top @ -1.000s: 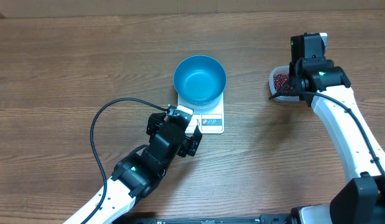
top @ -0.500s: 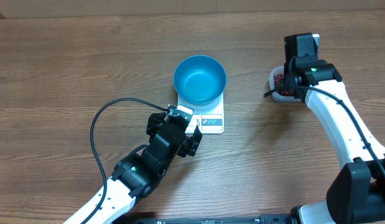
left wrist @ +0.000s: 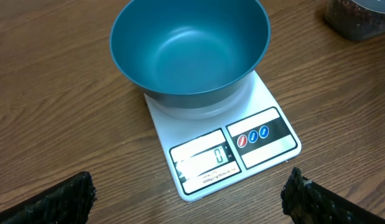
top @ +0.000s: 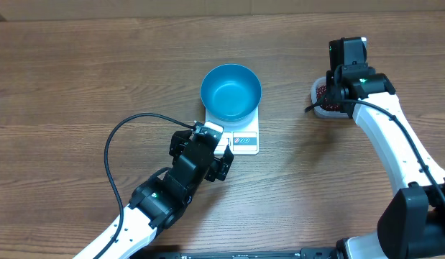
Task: Scoop item into bowl and weigh 150g on scale
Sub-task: 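Lower the blue scoop into the red beans with the right gripper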
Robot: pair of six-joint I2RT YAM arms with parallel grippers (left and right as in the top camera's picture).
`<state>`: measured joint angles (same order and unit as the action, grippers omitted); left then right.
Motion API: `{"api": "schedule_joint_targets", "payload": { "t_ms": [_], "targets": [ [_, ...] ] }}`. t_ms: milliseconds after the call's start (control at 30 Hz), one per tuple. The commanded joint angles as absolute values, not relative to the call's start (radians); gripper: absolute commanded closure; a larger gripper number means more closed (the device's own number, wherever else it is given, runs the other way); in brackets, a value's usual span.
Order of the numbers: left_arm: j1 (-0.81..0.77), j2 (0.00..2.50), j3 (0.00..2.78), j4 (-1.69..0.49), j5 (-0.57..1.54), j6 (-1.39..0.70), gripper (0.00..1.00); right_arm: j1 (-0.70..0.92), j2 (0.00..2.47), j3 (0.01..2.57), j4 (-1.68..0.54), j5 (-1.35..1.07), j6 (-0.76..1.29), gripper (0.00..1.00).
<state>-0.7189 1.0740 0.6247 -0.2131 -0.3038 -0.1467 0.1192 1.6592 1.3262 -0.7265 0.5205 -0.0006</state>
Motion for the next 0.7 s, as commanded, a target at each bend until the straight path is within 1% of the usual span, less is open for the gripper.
{"api": "schedule_joint_targets", "payload": {
  "t_ms": [0,367,667],
  "targets": [
    [-0.713,1.08,0.617,-0.212,-0.321,-0.127,0.0,0.118,1.664,1.349,-0.72,0.511,-0.009,0.96],
    [-0.713,1.08,0.617,-0.213,-0.321,-0.127,0.0,0.118,1.741,1.349,-0.709,0.519,-0.032,0.96],
    [-0.713,1.08,0.617,-0.213,-0.321,-0.127,0.01,0.118,1.745,1.349,-0.715,0.506,-0.032,0.96]
  ]
}}
